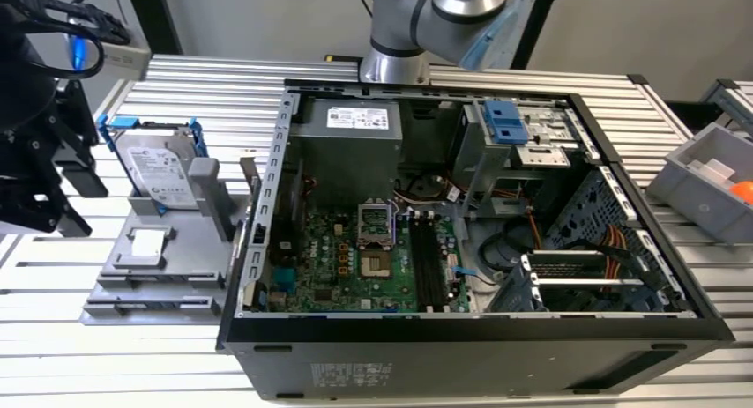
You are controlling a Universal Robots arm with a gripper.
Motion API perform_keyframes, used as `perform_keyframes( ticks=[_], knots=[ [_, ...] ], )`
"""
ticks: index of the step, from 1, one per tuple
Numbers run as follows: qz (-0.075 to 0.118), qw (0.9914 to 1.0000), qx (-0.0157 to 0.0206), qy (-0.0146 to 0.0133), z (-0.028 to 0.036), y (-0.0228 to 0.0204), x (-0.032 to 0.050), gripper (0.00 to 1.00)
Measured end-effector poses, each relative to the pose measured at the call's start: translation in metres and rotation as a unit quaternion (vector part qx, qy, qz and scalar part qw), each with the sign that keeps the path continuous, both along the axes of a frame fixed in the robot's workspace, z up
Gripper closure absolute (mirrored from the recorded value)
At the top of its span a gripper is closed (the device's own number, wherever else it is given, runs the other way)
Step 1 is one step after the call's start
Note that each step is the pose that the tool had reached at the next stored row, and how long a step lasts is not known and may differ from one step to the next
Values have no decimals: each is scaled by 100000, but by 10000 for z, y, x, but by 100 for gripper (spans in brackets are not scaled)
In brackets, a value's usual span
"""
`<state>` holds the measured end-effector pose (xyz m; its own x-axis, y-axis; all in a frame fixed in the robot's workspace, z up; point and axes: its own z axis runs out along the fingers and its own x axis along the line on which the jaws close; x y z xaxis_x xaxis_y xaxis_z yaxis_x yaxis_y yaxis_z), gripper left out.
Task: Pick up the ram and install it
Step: 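Pick up the ram and move it above insertion slot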
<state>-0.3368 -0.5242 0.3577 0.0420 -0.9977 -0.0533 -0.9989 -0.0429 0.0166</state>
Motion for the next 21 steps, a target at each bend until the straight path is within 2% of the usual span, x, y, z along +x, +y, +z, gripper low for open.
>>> perform_keyframes(
  ticks=[12,16,21],
  knots=[
    [1,100000,1,-3,-96,0,0,0],
    [4,99999,8,-413,-117,0,1,0],
    [3,99999,4,-414,-159,0,0,0]
  ],
)
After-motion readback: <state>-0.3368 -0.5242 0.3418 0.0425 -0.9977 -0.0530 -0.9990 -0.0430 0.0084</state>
